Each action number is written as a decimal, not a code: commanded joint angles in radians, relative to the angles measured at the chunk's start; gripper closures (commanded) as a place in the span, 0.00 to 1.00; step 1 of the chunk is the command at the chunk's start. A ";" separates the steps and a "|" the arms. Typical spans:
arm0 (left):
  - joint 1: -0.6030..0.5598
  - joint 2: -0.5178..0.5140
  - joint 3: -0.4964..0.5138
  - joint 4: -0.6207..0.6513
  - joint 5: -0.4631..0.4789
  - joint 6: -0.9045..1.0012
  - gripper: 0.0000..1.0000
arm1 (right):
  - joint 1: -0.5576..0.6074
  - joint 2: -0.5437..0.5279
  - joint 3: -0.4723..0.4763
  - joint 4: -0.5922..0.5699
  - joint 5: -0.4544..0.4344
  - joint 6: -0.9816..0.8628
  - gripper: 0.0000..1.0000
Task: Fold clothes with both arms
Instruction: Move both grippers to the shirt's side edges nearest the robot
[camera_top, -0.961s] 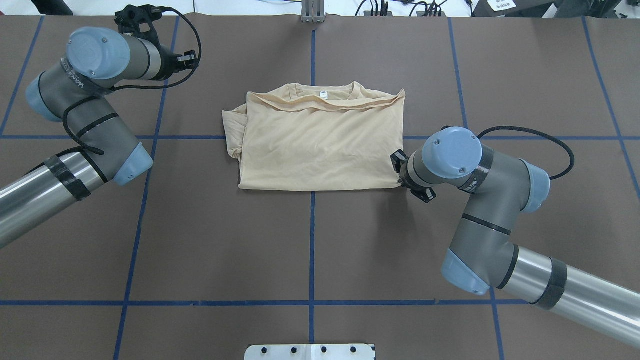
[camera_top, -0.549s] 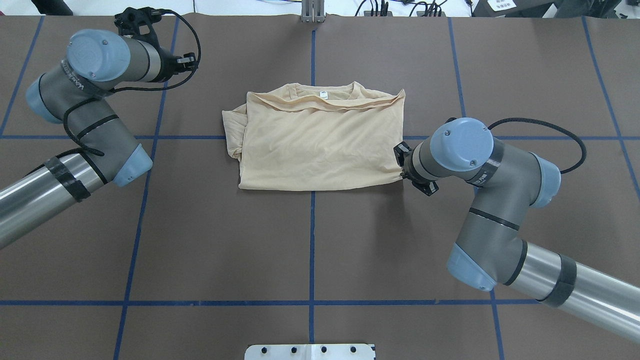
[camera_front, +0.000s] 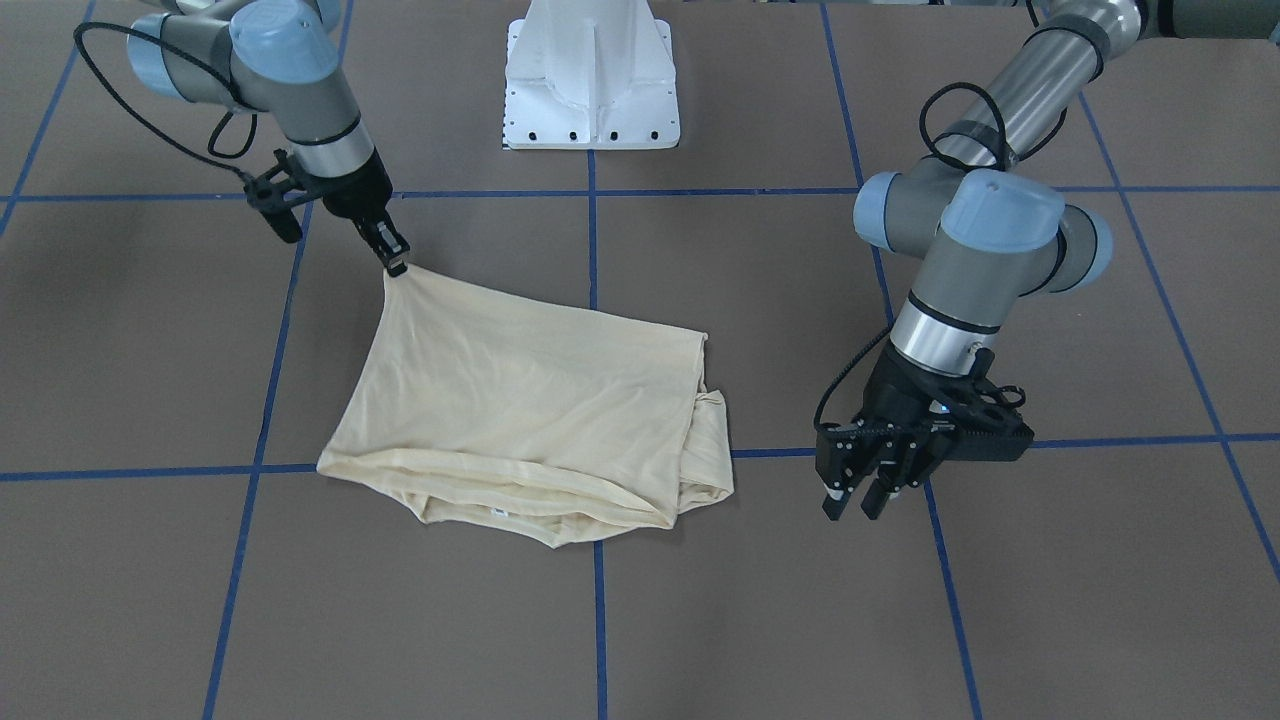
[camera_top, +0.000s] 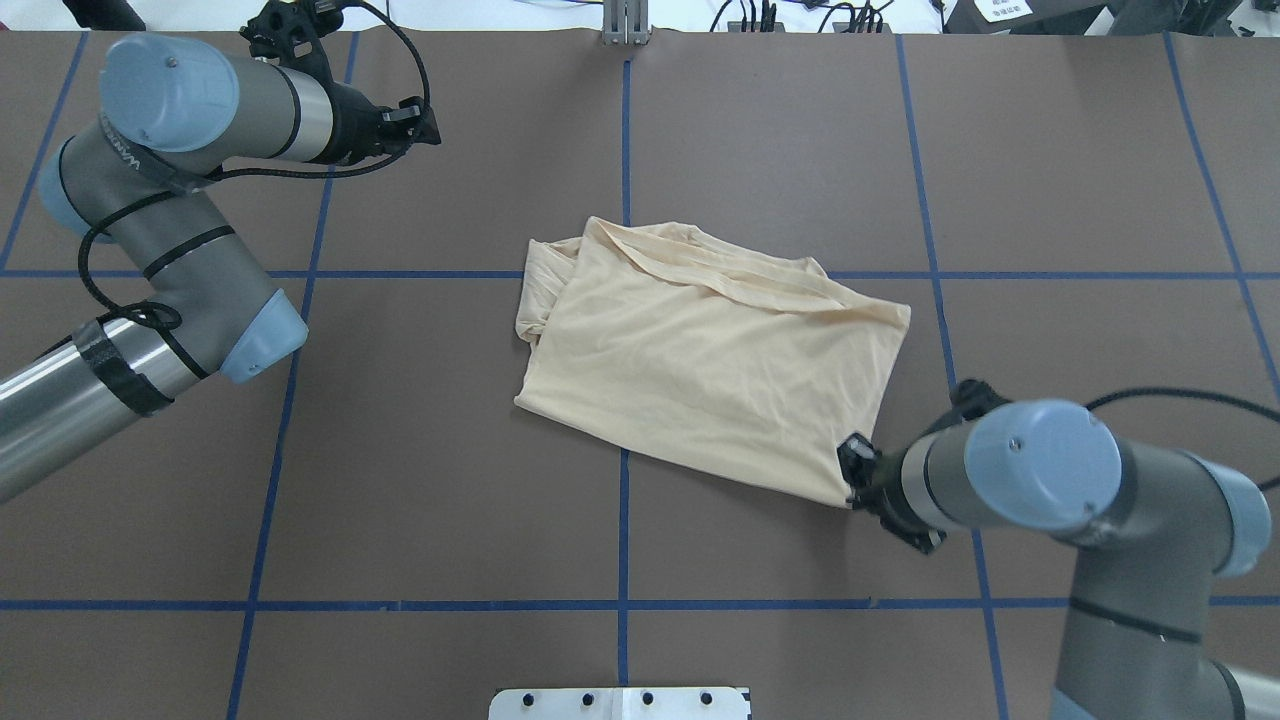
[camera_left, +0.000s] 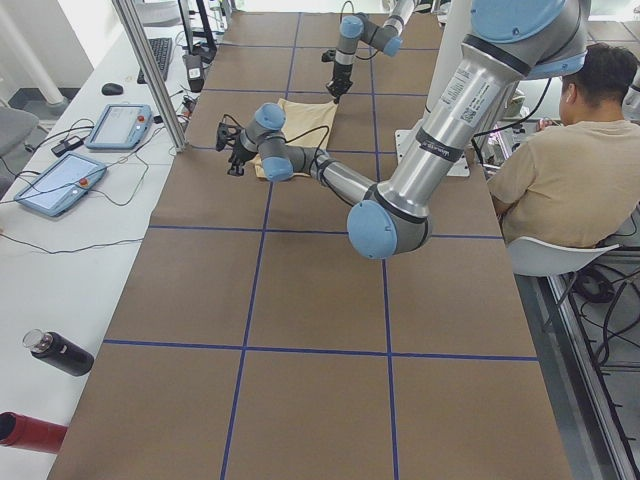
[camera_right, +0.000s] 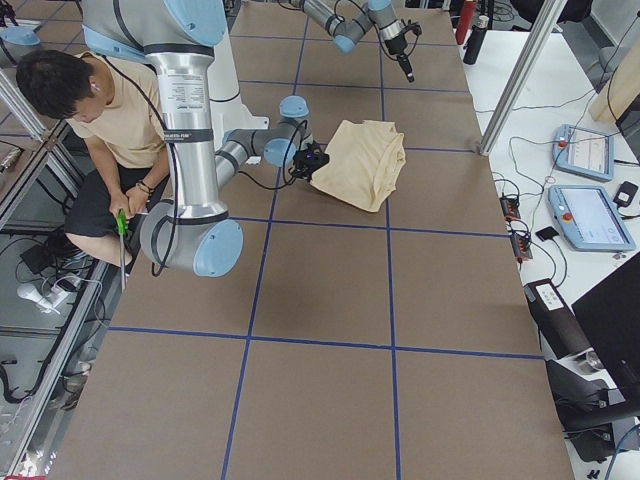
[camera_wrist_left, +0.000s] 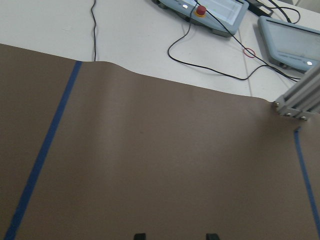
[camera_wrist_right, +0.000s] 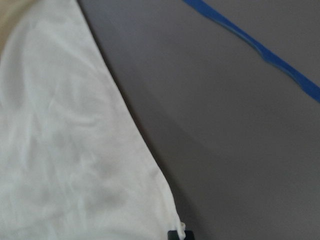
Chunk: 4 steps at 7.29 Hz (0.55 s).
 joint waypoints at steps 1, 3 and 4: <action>0.151 0.082 -0.223 0.004 -0.064 -0.274 0.43 | -0.245 -0.078 0.075 -0.002 -0.001 0.086 1.00; 0.320 0.134 -0.316 0.037 0.013 -0.428 0.37 | -0.327 -0.135 0.159 -0.002 -0.002 0.140 0.01; 0.410 0.128 -0.335 0.179 0.101 -0.441 0.37 | -0.326 -0.147 0.222 -0.002 0.001 0.140 0.00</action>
